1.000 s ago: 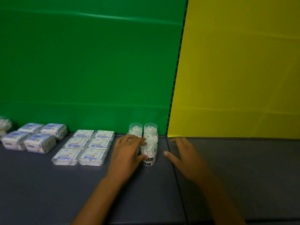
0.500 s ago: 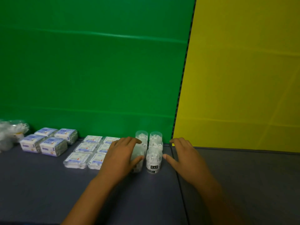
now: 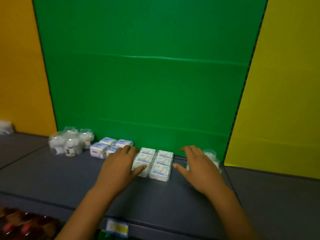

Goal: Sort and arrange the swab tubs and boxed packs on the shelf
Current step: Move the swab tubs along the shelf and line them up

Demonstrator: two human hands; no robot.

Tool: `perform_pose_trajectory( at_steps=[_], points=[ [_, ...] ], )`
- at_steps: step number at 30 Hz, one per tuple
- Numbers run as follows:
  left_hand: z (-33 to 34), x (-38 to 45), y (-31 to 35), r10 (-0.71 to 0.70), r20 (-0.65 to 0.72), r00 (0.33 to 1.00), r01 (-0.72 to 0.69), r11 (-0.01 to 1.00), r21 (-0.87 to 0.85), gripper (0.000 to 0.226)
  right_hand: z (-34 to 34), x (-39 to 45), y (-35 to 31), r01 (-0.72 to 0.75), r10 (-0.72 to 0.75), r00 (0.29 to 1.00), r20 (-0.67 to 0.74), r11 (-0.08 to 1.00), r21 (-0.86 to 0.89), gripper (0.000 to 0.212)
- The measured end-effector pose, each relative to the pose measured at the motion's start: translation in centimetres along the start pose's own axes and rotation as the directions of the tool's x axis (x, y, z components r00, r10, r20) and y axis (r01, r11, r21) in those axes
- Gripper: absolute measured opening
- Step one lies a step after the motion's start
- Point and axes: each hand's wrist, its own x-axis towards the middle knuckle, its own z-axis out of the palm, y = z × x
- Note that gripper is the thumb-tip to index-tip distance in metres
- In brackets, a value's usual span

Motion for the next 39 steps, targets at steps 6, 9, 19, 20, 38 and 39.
perform_pose_trajectory(
  at_steps=[6, 9, 19, 20, 38, 39],
  points=[
    [-3.8, -4.7, -9.5, -0.123, -0.038, 0.992, 0.126, 0.987, 0.095, 0.058, 1.9, 1.9, -10.0, 0.116, -0.116, 0.993, 0.028, 0.993, 0.028, 0.059],
    [-5.7, -7.4, -13.7, -0.181, -0.049, 0.982, 0.186, 0.974, 0.128, 0.062, 2.9, 3.0, -14.9, 0.178, -0.179, 0.984, 0.022, 0.983, 0.037, 0.061],
    [-13.3, -16.8, -26.2, -0.377, -0.118, 0.919, 0.394, 0.896, 0.204, 0.057, 6.3, 6.1, -31.8, 0.412, -0.420, 0.907, 0.029, 0.900, 0.140, 0.058],
    [-14.0, -17.4, -27.2, -0.391, -0.142, 0.909, 0.414, 0.887, 0.206, 0.056, 6.5, 6.5, -33.2, 0.433, -0.441, 0.897, 0.024, 0.888, 0.153, 0.057],
    [-18.7, -21.1, -43.9, -0.590, -0.297, 0.750, 0.661, 0.676, 0.326, 0.054, 13.8, 17.9, -53.0, 0.662, -0.675, 0.735, -0.063, 0.696, 0.278, 0.061],
    [-19.1, -20.4, -44.9, -0.586, -0.308, 0.749, 0.662, 0.673, 0.330, 0.055, 14.1, 18.9, -53.8, 0.664, -0.673, 0.736, -0.075, 0.695, 0.277, 0.061]
  ],
)
